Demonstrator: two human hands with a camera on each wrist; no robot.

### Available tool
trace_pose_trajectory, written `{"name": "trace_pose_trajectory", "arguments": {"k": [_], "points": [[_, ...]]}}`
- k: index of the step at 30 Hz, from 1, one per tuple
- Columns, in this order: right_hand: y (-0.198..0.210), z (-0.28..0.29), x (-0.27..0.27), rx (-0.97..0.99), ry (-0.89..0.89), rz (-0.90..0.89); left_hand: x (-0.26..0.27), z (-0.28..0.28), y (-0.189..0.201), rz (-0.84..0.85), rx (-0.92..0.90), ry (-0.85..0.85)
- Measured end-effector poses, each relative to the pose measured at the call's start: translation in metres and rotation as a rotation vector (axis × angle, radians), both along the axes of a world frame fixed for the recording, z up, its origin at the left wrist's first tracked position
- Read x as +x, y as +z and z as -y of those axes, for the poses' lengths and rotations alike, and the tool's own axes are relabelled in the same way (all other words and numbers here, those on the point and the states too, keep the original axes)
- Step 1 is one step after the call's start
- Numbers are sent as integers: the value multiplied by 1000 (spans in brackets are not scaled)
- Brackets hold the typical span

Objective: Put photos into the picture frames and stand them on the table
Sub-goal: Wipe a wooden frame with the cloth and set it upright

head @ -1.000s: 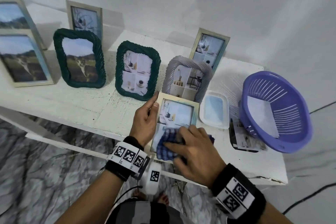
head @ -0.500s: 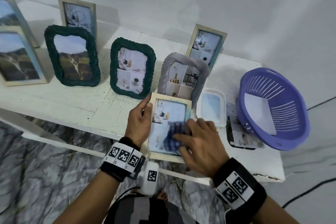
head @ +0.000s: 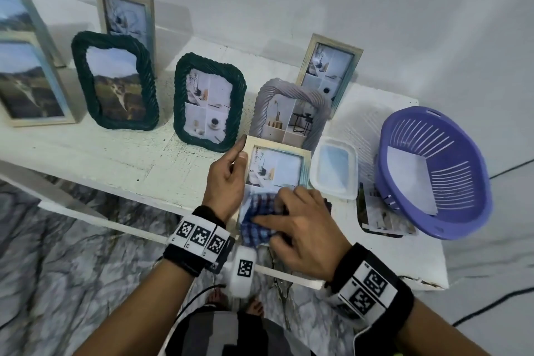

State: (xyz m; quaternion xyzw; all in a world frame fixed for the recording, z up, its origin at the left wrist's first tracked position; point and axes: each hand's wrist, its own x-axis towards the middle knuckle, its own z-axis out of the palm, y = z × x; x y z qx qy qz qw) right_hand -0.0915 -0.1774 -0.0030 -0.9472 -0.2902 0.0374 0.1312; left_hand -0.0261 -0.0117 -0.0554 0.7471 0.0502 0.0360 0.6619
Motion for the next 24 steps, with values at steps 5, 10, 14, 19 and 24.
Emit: {"name": "trace_pose_trajectory", "arguments": {"k": [5,10,14,19,24], "points": [[9,28,17,-162,-38,139,0,1,0,22,5,18],[18,37,42,-292,-292,225,1,8,3,44,-18,-29],[12,35,20,-159,-153,146,0,11,-2,41,-7,-13],[5,48,-4,-147,27,88,-2,5,-6,32,-11,-26],[10,46,12,-141,-140,143,-1,9,-4,32,-8,-53]]}}
